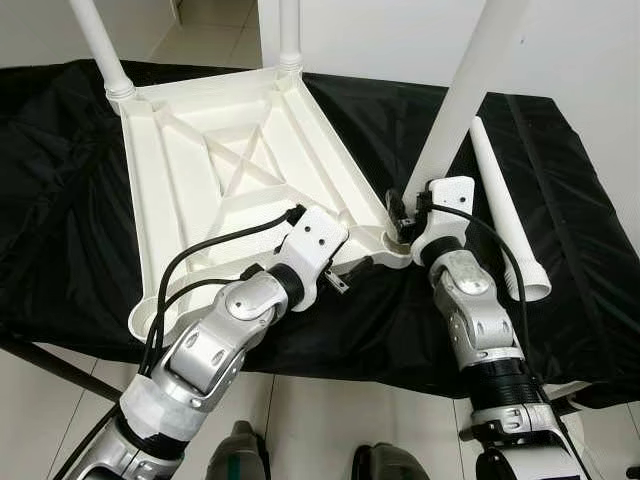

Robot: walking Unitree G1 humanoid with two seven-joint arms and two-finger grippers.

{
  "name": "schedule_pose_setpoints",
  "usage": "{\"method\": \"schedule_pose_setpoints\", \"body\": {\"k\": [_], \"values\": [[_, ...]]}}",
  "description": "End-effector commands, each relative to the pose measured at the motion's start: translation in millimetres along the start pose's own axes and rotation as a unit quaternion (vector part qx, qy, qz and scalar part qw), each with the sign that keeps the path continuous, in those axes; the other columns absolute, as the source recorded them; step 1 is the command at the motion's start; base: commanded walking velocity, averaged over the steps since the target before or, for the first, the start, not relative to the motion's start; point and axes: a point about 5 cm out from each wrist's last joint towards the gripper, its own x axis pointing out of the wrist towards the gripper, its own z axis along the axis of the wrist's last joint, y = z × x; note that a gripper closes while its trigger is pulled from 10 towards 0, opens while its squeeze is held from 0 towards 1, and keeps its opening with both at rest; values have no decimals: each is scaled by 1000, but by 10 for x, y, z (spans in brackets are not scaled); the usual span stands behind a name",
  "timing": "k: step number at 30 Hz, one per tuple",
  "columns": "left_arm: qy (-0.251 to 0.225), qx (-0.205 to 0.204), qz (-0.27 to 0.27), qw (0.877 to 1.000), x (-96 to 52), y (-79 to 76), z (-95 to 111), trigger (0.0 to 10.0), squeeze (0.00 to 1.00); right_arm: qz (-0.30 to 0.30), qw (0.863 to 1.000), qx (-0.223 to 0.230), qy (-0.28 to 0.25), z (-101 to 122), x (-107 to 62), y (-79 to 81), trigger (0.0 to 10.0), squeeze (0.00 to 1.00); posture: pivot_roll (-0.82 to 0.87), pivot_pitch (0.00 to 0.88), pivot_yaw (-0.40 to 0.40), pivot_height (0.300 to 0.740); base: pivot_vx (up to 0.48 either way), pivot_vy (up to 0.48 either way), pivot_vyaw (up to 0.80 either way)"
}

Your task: Building children table

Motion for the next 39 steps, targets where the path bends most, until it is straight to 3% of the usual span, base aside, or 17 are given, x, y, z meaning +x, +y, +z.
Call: {"method": "schedule_pose_setpoints", "body": {"k": [1,8,24,34,39], "values": [[-3,8,-58,998,-10,-74,17,10000,0,6,1000,-2,31,-123,-44,10,10000,0,79,61,3,740,0,0,0],[-9,7,-52,999,4,-72,40,10000,0,44,998,-17,37,-142,-67,81,10000,0,82,50,-16,740,0,0,0],[-19,6,-46,999,9,-75,71,10000,0,111,990,-66,57,-225,-180,59,10000,0,85,28,-33,740,0,0,0],[-20,5,-49,999,12,-83,78,10000,0,131,987,-70,56,-236,-217,59,10000,0,78,28,-26,740,0,0,0],[-21,5,-51,998,9,-83,84,10000,0,135,989,-30,56,-222,-222,45,10000,0,79,34,-25,740,0,0,0]]}}
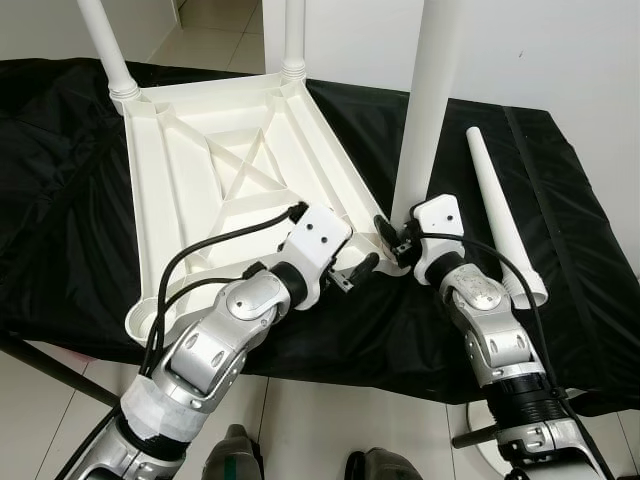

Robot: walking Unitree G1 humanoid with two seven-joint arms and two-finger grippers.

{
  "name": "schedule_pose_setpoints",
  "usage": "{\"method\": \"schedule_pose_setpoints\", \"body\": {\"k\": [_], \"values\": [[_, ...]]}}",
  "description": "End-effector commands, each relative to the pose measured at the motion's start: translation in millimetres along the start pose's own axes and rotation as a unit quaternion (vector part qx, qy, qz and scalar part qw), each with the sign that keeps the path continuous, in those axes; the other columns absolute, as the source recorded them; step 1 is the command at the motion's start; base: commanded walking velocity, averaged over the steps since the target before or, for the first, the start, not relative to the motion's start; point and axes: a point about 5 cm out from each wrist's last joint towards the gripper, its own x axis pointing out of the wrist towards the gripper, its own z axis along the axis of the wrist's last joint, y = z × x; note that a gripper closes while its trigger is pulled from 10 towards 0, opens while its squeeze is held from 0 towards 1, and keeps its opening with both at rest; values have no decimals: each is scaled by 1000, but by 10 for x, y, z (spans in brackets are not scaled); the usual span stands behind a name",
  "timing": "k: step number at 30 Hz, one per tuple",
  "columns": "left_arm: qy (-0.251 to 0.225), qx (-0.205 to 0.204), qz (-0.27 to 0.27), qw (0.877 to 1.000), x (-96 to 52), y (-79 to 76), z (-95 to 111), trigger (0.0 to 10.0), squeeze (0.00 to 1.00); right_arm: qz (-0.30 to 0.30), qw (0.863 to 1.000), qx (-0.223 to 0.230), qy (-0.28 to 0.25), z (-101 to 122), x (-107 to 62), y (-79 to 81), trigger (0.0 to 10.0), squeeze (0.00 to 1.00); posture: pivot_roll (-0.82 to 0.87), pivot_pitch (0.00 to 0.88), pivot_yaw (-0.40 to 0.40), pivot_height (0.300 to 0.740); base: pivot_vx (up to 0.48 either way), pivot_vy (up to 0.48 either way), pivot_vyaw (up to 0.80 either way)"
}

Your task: Building children table

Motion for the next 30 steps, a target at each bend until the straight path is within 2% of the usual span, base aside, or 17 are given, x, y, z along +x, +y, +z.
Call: {"method": "schedule_pose_setpoints", "body": {"k": [1,4,10,28,30], "values": [[-12,9,-48,999,3,-66,58,10000,0,16,999,30,28,-133,-37,63,10000,0,79,34,-25,740,0,0,0],[-12,9,-47,999,-6,-68,65,10000,0,3,997,73,31,-141,-41,24,10000,0,80,39,-25,740,0,0,0],[-12,9,-44,999,-11,-61,69,10000,0,-6,995,98,36,-160,-43,17,10000,0,83,45,-25,740,0,0,0],[-13,8,-39,999,-23,-50,77,10000,0,-32,989,136,54,-256,-91,10,10000,0,81,56,-26,740,0,0,0],[-13,8,-38,999,-24,-48,80,10000,0,-29,993,113,19,-224,-139,71,10000,0,78,55,-23,740,0,0,0]]}}
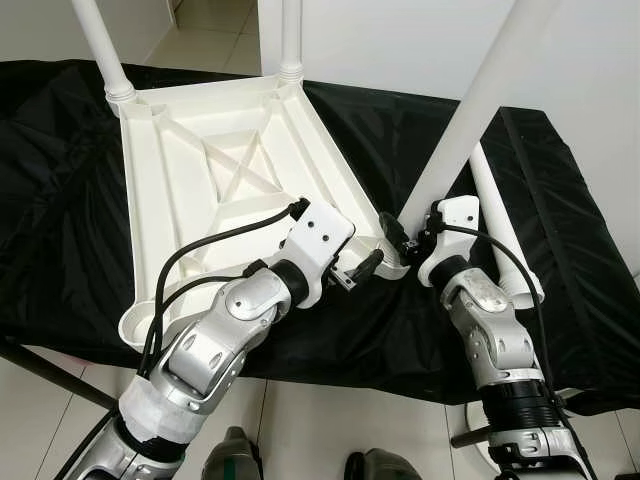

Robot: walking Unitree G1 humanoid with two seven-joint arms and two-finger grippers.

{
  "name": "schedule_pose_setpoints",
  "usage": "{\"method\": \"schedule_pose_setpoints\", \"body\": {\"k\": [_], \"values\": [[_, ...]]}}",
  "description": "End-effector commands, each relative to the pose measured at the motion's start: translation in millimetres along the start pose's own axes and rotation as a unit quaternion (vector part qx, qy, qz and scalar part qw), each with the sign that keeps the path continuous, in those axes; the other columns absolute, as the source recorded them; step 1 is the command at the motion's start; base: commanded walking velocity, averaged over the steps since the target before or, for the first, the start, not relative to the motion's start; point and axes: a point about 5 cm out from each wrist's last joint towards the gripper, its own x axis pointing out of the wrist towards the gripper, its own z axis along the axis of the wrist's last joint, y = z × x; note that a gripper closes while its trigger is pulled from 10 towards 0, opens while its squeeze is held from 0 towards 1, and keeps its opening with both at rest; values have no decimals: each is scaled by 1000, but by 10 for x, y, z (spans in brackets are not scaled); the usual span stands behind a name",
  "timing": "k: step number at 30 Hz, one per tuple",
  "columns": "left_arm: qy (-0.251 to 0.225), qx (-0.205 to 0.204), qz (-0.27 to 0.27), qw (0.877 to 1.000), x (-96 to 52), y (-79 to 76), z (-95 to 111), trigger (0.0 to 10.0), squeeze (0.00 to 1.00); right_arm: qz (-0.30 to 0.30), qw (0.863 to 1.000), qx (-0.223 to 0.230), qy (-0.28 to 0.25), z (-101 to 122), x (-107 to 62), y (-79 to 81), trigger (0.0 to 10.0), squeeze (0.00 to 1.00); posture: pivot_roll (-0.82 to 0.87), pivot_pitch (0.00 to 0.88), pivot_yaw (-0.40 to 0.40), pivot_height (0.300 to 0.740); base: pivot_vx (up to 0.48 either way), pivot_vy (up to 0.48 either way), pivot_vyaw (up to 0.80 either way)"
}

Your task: Building children table

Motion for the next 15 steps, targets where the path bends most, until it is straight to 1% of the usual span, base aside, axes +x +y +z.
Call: {"method": "schedule_pose_setpoints", "body": {"k": [1,2,3,6,8,15], "values": [[2,2,-34,999,-4,-26,9,10000,0,2,1000,-3,8,-168,-105,76,10000,0,77,56,-22,740,0,0,0],[2,2,-34,999,-4,-26,9,10000,0,2,1000,-3,8,-168,-105,76,10000,0,77,56,-22,740,0,0,0],[1,2,-34,999,-5,-24,11,10000,0,-1,1000,-5,-6,-162,-132,90,10000,0,77,56,-22,740,0,0,0],[1,2,-34,999,-5,-23,12,10000,0,-4,1000,-5,-13,-160,-145,93,10000,0,77,56,-22,740,0,0,0],[1,2,-33,999,-7,-21,17,10000,0,-13,999,-6,-32,-141,-187,89,10000,0,77,61,-20,740,0,0,0],[1,0,-33,999,-8,-20,22,10000,0,-11,999,-22,-30,-153,-213,96,10000,0,73,65,-18,740,0,0,0]]}}
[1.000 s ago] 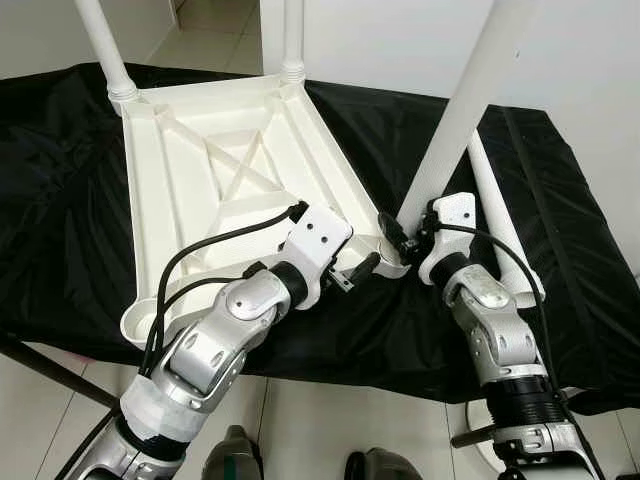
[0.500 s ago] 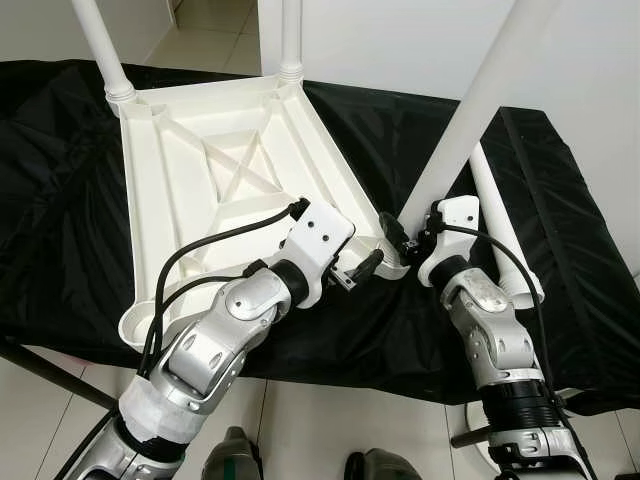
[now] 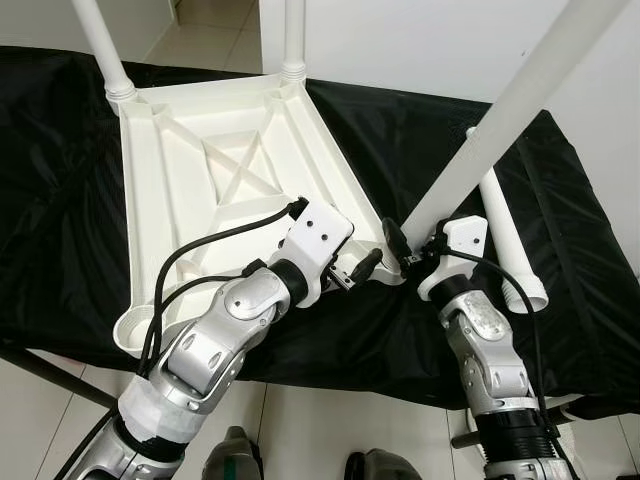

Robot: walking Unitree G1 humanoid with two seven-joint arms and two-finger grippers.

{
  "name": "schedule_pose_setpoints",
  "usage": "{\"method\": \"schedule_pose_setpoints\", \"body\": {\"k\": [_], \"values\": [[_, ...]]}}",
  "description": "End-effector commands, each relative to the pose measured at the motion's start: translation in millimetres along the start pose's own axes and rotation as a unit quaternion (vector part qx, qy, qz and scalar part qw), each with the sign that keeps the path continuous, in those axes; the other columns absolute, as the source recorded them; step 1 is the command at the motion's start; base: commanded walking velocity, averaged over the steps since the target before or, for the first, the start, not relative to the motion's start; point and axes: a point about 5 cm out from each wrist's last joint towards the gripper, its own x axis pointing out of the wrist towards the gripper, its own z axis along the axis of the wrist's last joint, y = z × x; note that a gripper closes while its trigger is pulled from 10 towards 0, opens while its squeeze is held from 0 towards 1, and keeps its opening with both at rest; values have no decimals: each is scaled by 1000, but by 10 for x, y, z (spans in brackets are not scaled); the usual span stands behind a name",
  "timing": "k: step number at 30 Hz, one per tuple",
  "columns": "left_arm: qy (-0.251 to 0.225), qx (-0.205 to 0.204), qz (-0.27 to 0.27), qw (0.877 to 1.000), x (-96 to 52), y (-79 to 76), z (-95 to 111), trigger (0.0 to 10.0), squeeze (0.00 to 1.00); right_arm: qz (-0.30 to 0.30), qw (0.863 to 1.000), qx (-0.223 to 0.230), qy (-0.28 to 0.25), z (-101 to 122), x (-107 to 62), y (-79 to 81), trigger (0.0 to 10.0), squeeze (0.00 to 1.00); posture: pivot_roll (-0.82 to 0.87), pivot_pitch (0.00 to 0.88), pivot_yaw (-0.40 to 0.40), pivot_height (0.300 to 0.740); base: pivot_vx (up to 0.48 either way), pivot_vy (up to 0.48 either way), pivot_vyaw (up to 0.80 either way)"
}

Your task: Building children table

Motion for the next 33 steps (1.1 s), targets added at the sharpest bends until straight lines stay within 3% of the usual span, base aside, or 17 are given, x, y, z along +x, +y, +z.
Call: {"method": "schedule_pose_setpoints", "body": {"k": [1,9,11,20,33], "values": [[1,0,-35,999,-5,-30,21,10000,0,4,999,0,37,-129,-62,16,10000,0,73,65,-18,740,0,0,0],[1,-2,-37,999,-9,-42,24,10000,0,-20,999,37,27,-156,-91,-29,10000,0,72,81,-11,740,0,0,0],[2,-1,-37,999,-14,-41,22,10000,0,-26,1000,6,3,-155,-127,-43,10000,0,75,80,-9,740,0,0,0],[2,-1,-37,999,-17,-30,28,10000,0,9,999,-42,0,-163,-112,9,10000,0,78,83,-5,740,0,0,0],[6,2,-39,999,-47,-17,30,10000,0,39,996,-75,-3,-140,-32,44,10000,0,86,80,8,740,0,0,0]]}}
